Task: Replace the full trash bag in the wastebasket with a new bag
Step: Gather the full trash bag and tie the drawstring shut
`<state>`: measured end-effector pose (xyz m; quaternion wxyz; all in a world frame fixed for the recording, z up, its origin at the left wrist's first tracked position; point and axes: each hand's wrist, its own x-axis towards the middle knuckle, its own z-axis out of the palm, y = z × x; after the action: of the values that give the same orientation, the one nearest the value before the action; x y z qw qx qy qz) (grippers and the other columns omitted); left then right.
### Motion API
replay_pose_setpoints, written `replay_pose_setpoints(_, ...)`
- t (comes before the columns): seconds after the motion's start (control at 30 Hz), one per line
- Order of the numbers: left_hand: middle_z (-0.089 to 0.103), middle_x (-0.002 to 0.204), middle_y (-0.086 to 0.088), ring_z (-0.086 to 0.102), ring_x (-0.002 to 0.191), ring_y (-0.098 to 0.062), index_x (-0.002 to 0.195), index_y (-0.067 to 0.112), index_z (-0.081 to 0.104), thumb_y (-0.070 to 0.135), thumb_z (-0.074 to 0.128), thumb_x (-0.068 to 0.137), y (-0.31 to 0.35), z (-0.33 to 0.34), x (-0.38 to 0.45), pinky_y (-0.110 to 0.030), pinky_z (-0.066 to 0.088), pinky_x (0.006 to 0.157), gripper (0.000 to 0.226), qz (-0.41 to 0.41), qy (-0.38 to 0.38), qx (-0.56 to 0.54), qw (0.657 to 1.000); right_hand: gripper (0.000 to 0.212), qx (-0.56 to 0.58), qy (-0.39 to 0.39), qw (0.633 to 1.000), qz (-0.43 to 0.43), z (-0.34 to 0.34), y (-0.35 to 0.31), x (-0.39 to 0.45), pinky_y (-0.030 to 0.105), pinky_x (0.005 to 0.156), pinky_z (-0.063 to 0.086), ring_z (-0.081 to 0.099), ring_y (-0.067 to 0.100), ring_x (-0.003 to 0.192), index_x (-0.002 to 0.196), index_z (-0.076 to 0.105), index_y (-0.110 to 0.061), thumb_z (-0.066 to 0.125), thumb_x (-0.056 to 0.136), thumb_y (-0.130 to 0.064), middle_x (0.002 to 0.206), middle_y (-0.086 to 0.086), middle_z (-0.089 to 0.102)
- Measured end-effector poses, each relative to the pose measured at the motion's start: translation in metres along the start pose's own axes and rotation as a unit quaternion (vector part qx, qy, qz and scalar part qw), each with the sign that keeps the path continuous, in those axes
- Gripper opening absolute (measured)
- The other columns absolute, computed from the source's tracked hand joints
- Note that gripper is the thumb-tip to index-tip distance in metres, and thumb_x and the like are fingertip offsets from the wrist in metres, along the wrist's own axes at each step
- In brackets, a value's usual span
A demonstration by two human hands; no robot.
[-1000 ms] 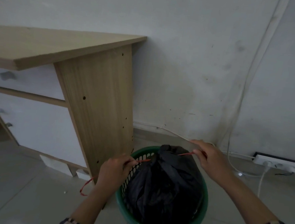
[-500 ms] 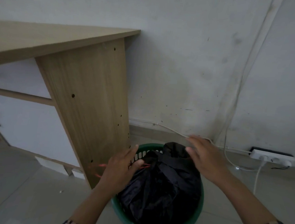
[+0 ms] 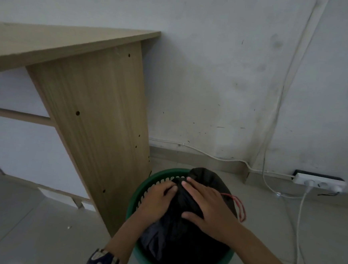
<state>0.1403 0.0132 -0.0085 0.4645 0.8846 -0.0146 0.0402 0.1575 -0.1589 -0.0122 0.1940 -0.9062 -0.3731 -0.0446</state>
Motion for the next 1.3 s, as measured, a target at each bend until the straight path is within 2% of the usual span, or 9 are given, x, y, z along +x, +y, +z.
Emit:
replay_pose_setpoints(0.1, 0.051, 0.066, 0.008, 0.049, 0.067, -0.007, 0.066, 0.023, 0.053, 0.032, 0.041, 0.095, -0.001, -0.001, -0.004, -0.02, 0.035, 0.062, 0.033, -0.057, -0.018, -0.054, 0.997, 0.05, 0.012, 0.027, 0.999, 0.028, 0.007, 0.002, 0.013, 0.026, 0.071, 0.05, 0.068, 0.013, 0.088, 0.122, 0.049, -0.024, 0.04, 0.08, -0.049, 0.108, -0.003, 0.07)
replay_pose_setpoints(0.2, 0.051, 0.101, 0.029, 0.05, 0.094, 0.011, 0.11, 0.039, 0.049, 0.041, 0.048, 0.088, 0.005, -0.006, -0.018, -0.005, 0.04, 0.08, 0.022, -0.066, -0.053, -0.088, 0.993, 0.04, 0.11, 0.069, 0.989, 0.067, 0.007, 0.003, 0.026, 0.036, 0.082, 0.044, 0.064, 0.024, 0.097, 0.109, 0.062, -0.015, 0.04, 0.084, -0.036, 0.106, 0.004, 0.07)
replay_pose_setpoints(0.33, 0.027, 0.134, 0.024, 0.023, 0.126, 0.008, 0.14, 0.034, 0.022, 0.044, 0.061, 0.081, 0.001, 0.0, -0.025, -0.015, 0.021, 0.108, 0.072, 0.04, -0.065, 0.095, 0.993, 0.021, 0.218, 0.039, 0.97, 0.104, 0.005, 0.007, 0.038, 0.032, 0.089, 0.043, 0.059, 0.024, 0.104, 0.11, 0.057, -0.014, 0.048, 0.092, -0.017, 0.111, 0.009, 0.065)
replay_pose_setpoints(0.43, 0.051, 0.127, 0.01, 0.045, 0.119, -0.004, 0.132, 0.025, 0.042, 0.025, 0.059, 0.087, -0.009, 0.01, -0.014, -0.018, 0.034, 0.102, 0.048, 0.072, 0.001, 0.089, 0.993, 0.016, 0.26, 0.001, 0.957, 0.129, 0.008, 0.007, 0.039, 0.03, 0.089, 0.043, 0.056, 0.017, 0.106, 0.107, 0.044, -0.022, 0.05, 0.092, -0.021, 0.112, 0.003, 0.059)
replay_pose_setpoints(0.57, 0.065, 0.111, -0.002, 0.059, 0.104, -0.015, 0.116, 0.014, 0.058, 0.009, 0.056, 0.087, -0.008, 0.017, -0.003, -0.023, 0.044, 0.091, 0.029, 0.014, 0.013, 0.016, 1.0, 0.033, 0.065, 0.136, 0.987, 0.058, 0.024, 0.007, 0.018, 0.026, 0.092, 0.027, 0.048, 0.012, 0.109, 0.105, 0.057, -0.024, 0.035, 0.094, -0.044, 0.113, -0.002, 0.061)
replay_pose_setpoints(0.7, 0.06, 0.107, 0.001, 0.057, 0.105, -0.016, 0.11, 0.02, 0.054, 0.01, 0.051, 0.09, -0.012, 0.022, 0.002, -0.027, 0.044, 0.093, 0.022, -0.062, -0.015, -0.055, 0.996, 0.054, -0.022, 0.064, 0.997, 0.036, 0.037, 0.012, -0.001, 0.038, 0.103, 0.024, 0.043, 0.014, 0.119, 0.127, 0.043, -0.03, 0.024, 0.089, -0.063, 0.126, -0.008, 0.059)
replay_pose_setpoints(0.83, 0.055, 0.112, 0.004, 0.053, 0.104, -0.011, 0.112, 0.03, 0.045, 0.022, 0.051, 0.092, -0.013, 0.021, -0.003, -0.023, 0.043, 0.086, 0.022, -0.121, -0.04, -0.109, 0.986, 0.055, 0.034, -0.01, 0.998, 0.043, 0.037, 0.016, 0.004, 0.03, 0.083, 0.036, 0.057, 0.018, 0.105, 0.129, 0.042, -0.025, 0.026, 0.088, -0.059, 0.119, -0.004, 0.06)
replay_pose_setpoints(1.03, 0.012, 0.148, 0.017, 0.01, 0.136, -0.005, 0.131, 0.057, -0.001, 0.082, 0.036, 0.065, -0.029, 0.011, -0.022, -0.037, 0.013, 0.115, 0.08, 0.022, -0.125, 0.241, 0.962, 0.023, 0.169, -0.04, 0.982, 0.067, 0.042, 0.017, 0.013, 0.033, 0.078, 0.037, 0.057, 0.023, 0.087, 0.11, 0.05, -0.019, 0.047, 0.091, -0.031, 0.093, -0.001, 0.064)
replay_pose_setpoints(1.3, 0.058, 0.124, 0.002, 0.056, 0.111, -0.017, 0.128, 0.025, 0.042, 0.039, 0.045, 0.092, -0.05, 0.019, -0.005, -0.032, 0.045, 0.089, 0.039, -0.005, -0.067, 0.242, 0.968, 0.035, 0.187, -0.045, 0.975, 0.109, 0.039, 0.016, 0.011, 0.025, 0.097, 0.039, 0.051, 0.015, 0.114, 0.124, 0.049, -0.022, 0.046, 0.093, -0.036, 0.125, -0.003, 0.052)
